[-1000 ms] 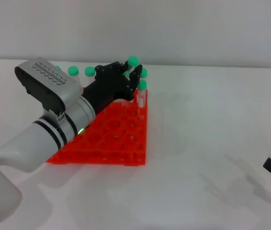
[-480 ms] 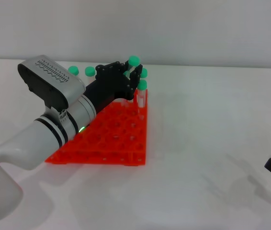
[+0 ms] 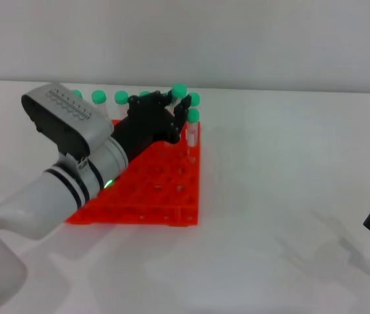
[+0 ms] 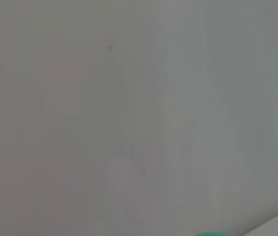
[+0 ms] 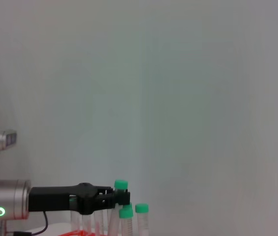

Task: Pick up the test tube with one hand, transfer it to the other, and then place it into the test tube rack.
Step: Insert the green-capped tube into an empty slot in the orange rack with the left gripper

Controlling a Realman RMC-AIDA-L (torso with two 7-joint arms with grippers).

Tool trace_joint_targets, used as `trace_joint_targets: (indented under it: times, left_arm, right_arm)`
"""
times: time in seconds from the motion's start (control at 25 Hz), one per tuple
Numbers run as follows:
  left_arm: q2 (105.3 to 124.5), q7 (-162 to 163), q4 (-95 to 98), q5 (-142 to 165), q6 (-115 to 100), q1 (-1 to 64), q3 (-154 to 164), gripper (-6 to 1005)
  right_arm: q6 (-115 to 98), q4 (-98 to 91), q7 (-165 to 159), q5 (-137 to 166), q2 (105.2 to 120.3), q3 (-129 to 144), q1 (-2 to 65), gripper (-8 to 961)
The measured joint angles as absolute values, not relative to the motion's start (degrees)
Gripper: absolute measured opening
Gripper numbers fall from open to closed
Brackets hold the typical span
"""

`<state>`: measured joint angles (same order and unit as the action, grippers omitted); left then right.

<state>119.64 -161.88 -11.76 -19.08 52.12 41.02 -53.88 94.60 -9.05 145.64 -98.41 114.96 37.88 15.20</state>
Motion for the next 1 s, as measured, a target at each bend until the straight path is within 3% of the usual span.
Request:
trace_joint_targets:
  times: [1.0]
  left_arm:
    - [119.79, -161.83, -13.01, -18.67, 52.23, 35.90, -54.13, 304]
  right_arm:
    - [95.29, -8.96, 145.63, -98.44, 114.96, 37.88, 14.92, 875]
